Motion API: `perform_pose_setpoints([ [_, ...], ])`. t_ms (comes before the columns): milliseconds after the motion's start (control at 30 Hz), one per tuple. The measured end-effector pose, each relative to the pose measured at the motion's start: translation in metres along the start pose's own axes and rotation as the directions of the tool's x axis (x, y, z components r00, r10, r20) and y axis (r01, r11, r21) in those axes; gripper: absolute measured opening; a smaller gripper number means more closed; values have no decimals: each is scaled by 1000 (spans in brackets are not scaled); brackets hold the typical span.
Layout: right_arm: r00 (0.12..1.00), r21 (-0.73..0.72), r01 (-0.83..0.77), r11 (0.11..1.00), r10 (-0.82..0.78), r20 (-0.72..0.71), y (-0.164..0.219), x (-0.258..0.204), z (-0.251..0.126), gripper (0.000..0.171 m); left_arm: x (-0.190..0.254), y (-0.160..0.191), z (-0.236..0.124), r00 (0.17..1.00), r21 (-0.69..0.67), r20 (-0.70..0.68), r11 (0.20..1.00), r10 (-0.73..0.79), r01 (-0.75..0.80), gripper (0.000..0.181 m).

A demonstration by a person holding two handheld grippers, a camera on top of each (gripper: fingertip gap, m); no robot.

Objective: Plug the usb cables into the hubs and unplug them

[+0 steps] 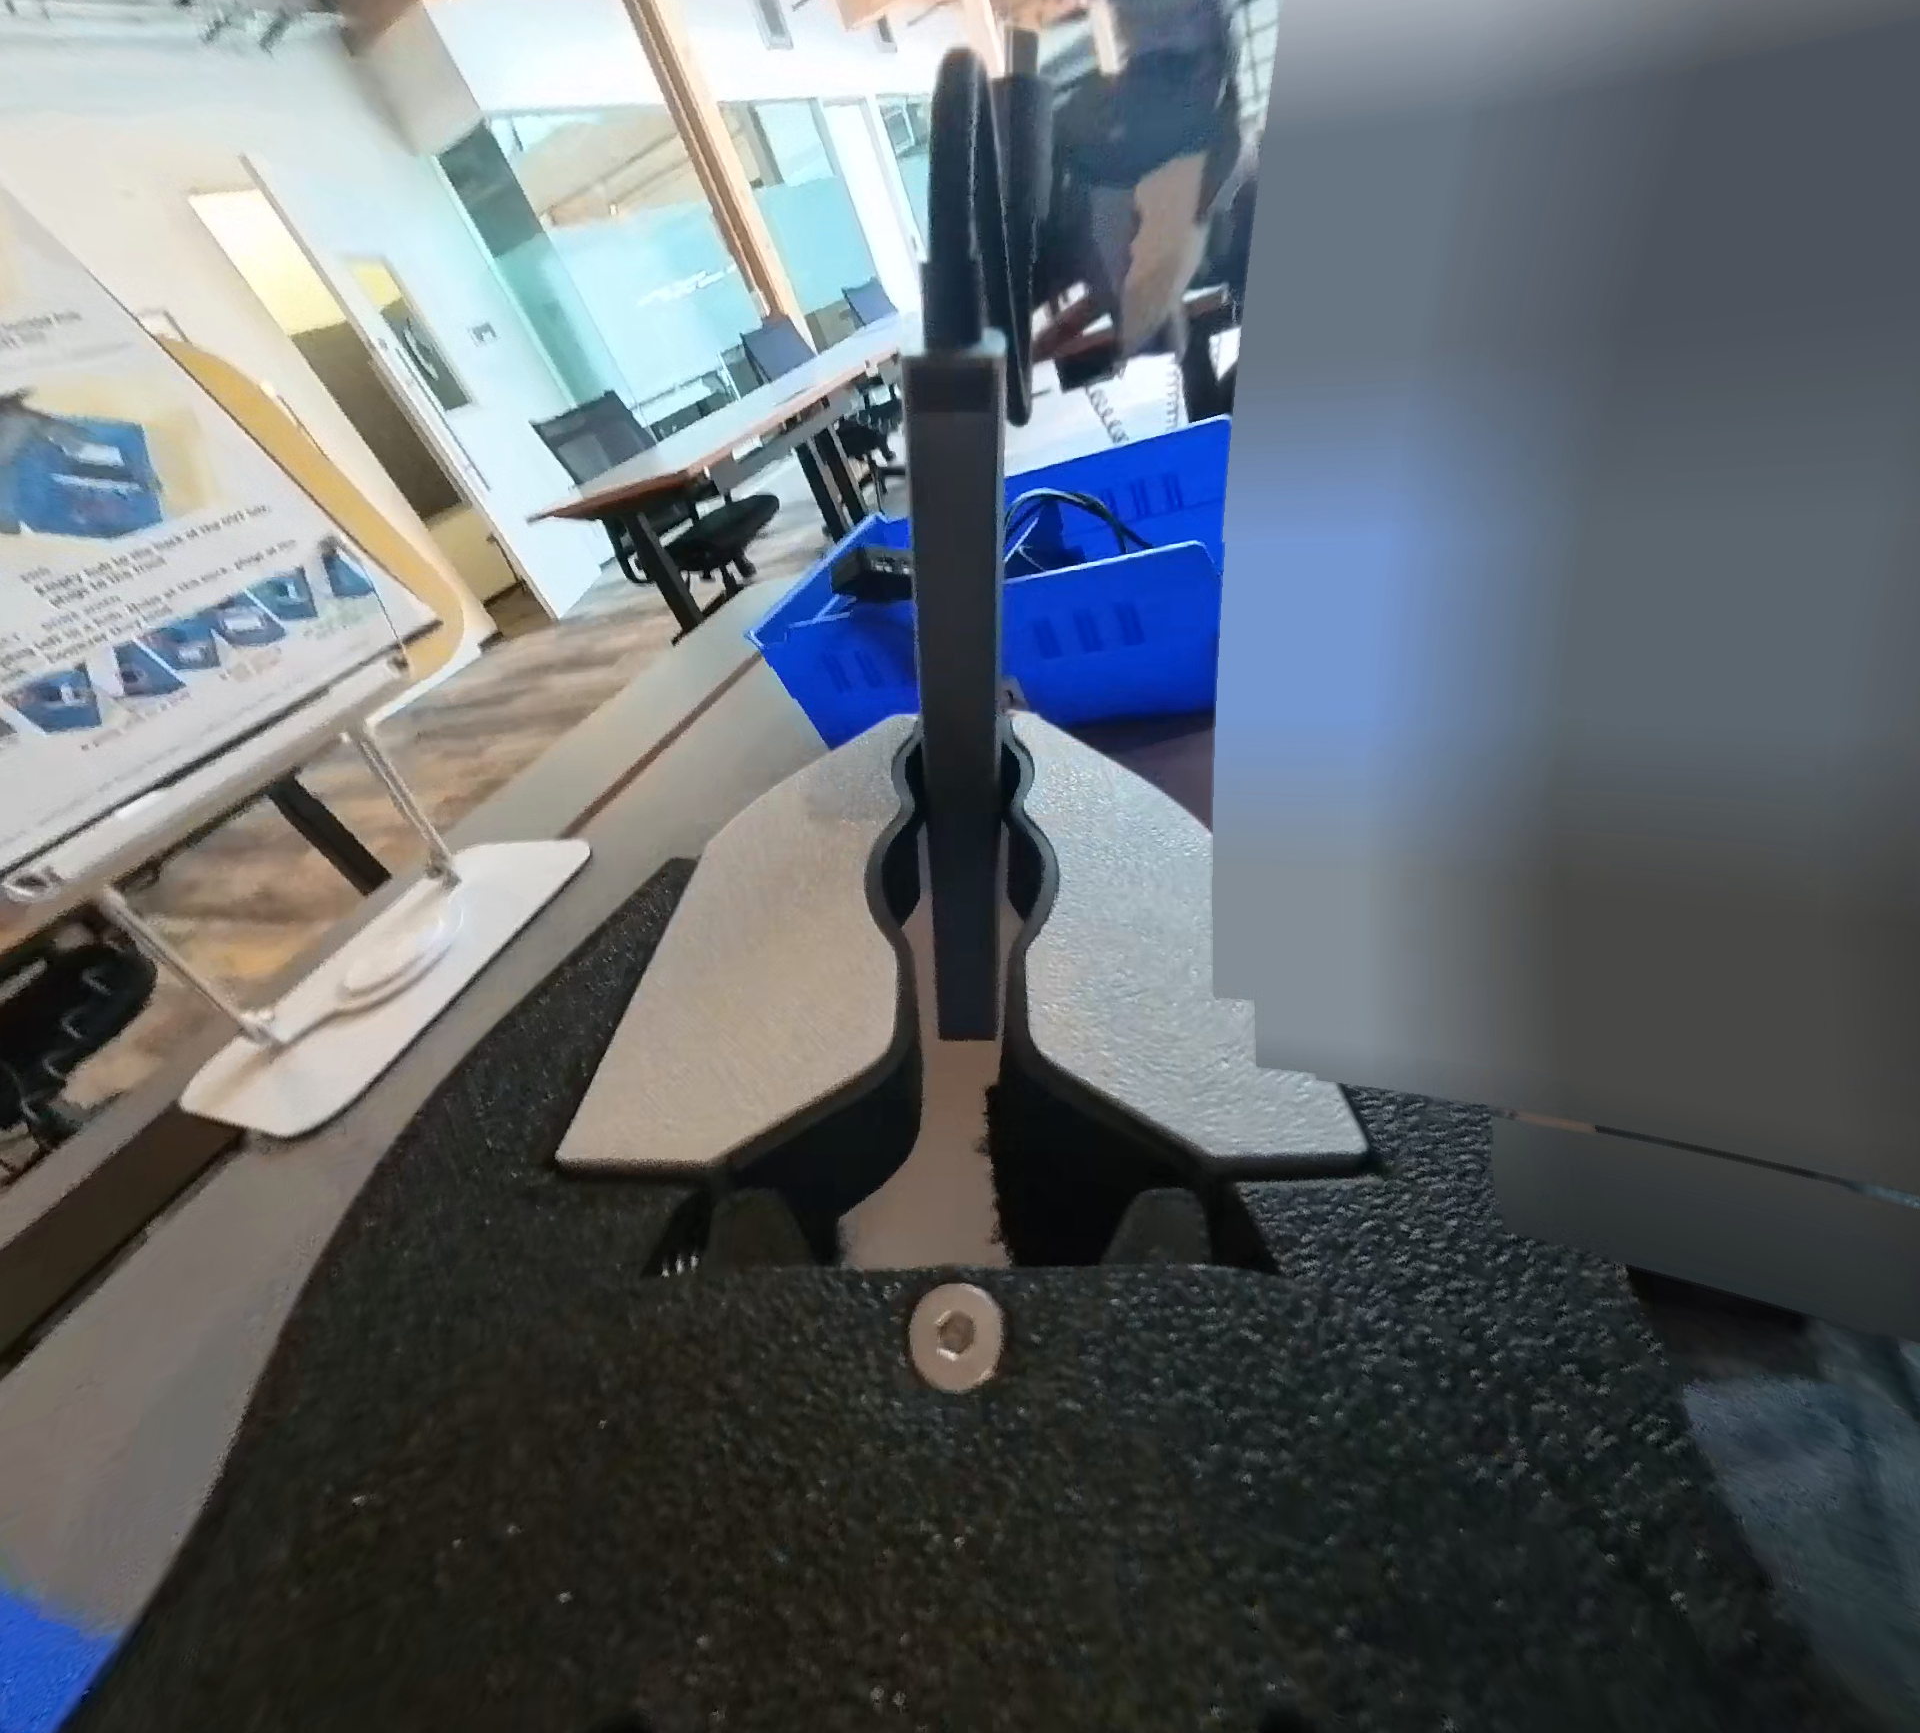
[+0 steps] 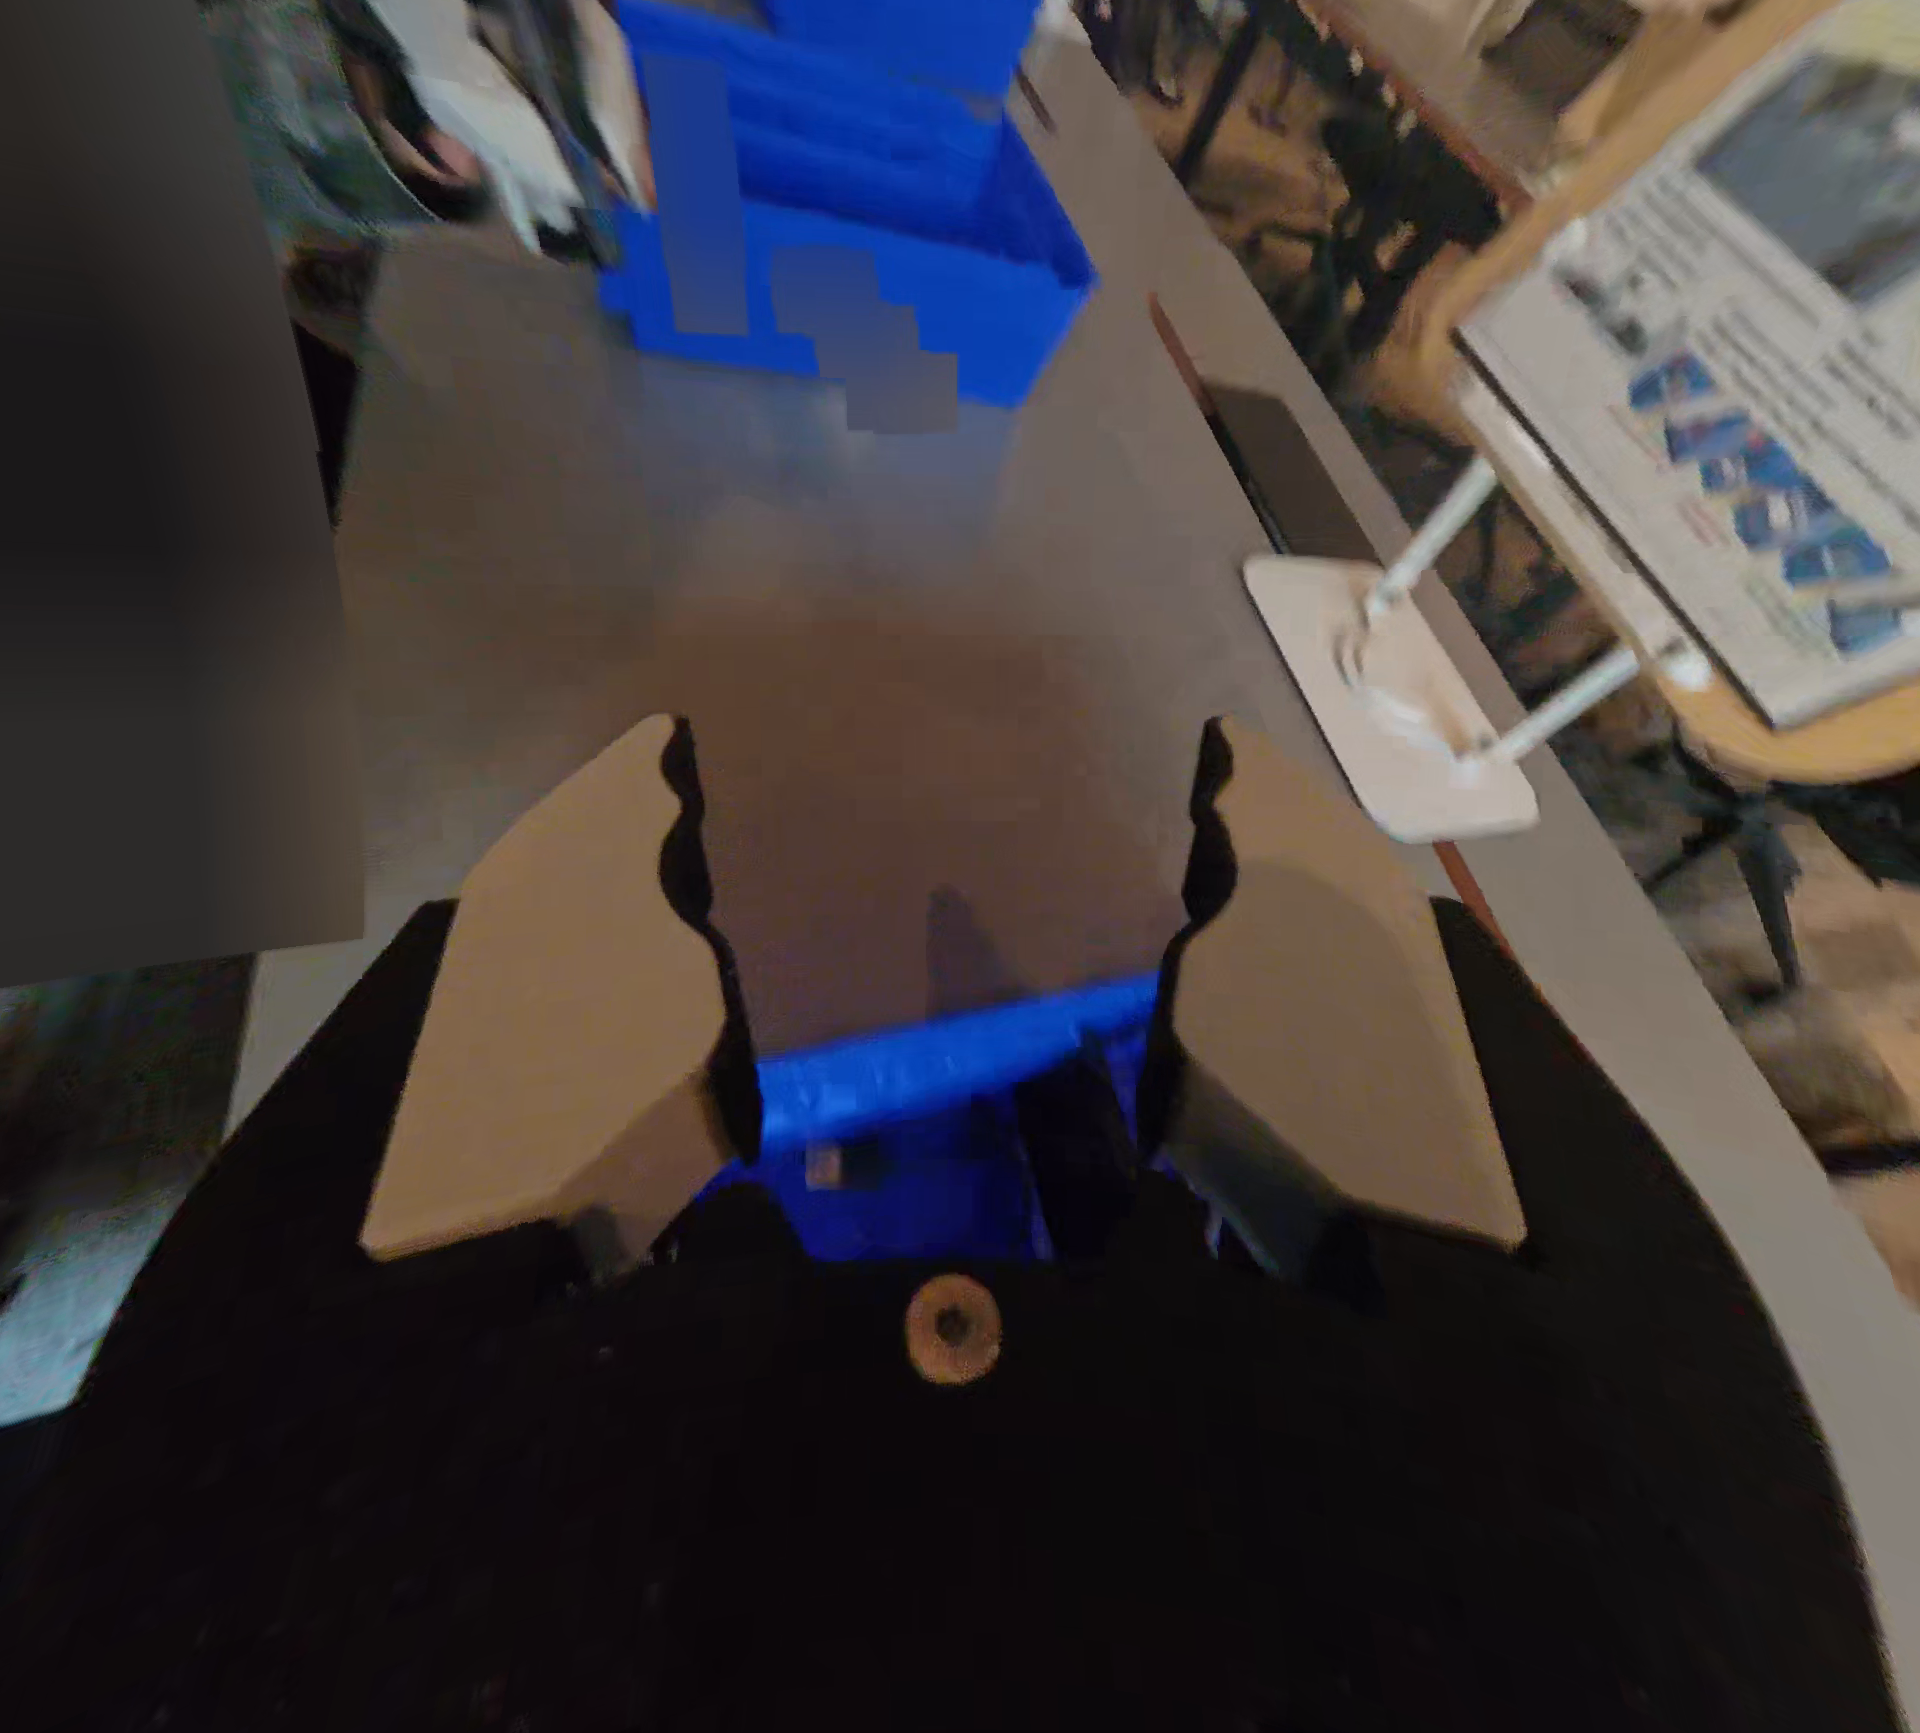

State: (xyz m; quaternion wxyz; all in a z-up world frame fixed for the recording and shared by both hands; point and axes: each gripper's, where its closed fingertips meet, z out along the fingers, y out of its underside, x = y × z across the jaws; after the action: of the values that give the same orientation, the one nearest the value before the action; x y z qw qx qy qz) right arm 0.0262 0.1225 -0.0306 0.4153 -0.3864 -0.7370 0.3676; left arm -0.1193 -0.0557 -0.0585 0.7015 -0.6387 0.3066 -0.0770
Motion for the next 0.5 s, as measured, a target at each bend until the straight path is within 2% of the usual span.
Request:
perform_pose_setpoints([
  [133,987,139,130,982,-142,80,-62,-47,32,93,1,15,18,999,-100,-9,994,-54,53,11],
  [267,947,183,292,939,-311,85,-102,-92,69,81,11,25,35,998,-173,-41,984,-53,45,11],
  [367,910,96,383,919,-393,132,-97,-117,101,74,23,35,47,997,-250,-69,967,21,-38,12],
  [500,885,-103,420,902,-382,266,-52,-136,137,67,40,45,59,990,-307,-115,945,83,-115,12],
])
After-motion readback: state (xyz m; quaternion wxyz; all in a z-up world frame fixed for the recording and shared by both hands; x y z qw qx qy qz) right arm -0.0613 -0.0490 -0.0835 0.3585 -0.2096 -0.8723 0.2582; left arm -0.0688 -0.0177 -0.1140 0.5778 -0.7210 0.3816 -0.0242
